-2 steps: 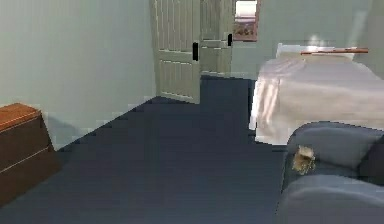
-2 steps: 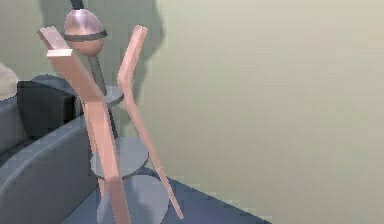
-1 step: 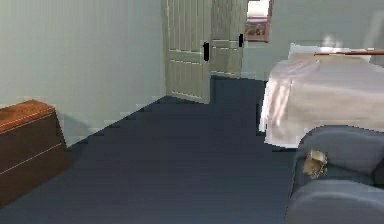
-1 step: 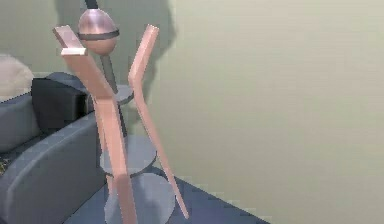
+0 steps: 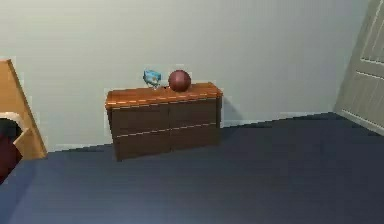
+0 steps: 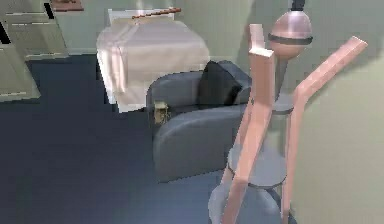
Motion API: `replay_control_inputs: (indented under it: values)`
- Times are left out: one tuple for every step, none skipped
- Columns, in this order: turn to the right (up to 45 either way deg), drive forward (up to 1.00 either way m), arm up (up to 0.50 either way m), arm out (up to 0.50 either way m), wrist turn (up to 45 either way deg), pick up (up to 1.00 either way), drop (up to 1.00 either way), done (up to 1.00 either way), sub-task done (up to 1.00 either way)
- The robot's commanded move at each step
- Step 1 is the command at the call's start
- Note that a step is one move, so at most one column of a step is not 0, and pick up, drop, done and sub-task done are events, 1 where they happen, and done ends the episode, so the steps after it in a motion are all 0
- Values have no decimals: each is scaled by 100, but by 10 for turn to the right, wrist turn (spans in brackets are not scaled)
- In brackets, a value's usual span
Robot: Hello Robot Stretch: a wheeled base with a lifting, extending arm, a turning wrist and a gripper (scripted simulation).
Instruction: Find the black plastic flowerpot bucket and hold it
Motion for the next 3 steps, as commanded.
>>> replay_control_inputs:
  values:
    - [-450, 0, 0, 0, 0, 0, 0, 0, 0]
    - [-330, 0, 0, 0, 0, 0, 0, 0, 0]
    - [0, 10, 0, 0, 0, 0, 0, 0, 0]
